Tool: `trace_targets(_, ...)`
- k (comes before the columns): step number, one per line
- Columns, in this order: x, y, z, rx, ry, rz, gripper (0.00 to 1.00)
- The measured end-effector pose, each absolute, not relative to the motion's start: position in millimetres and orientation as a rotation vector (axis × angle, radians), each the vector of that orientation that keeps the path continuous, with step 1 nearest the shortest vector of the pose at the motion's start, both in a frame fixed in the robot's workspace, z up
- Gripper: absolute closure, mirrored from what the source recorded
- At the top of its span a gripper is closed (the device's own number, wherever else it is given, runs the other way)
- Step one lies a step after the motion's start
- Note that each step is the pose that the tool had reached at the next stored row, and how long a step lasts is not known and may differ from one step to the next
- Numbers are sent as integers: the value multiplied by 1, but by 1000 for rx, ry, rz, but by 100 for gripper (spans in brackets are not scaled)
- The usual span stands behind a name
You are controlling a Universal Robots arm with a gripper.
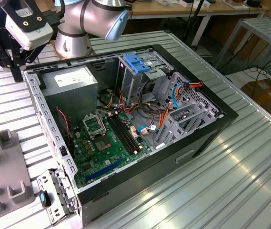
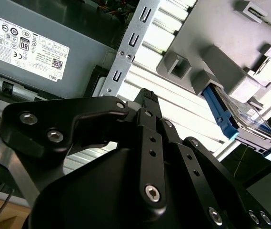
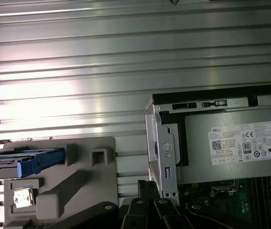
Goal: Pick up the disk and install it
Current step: 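Reach for the disk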
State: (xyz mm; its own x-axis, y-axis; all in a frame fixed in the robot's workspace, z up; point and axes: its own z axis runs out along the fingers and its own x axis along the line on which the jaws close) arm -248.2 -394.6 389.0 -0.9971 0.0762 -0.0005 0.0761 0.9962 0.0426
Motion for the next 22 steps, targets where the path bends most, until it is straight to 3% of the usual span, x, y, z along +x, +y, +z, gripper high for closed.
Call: trace_targets(22, -269, -395, 389, 120, 3137, 67, 89)
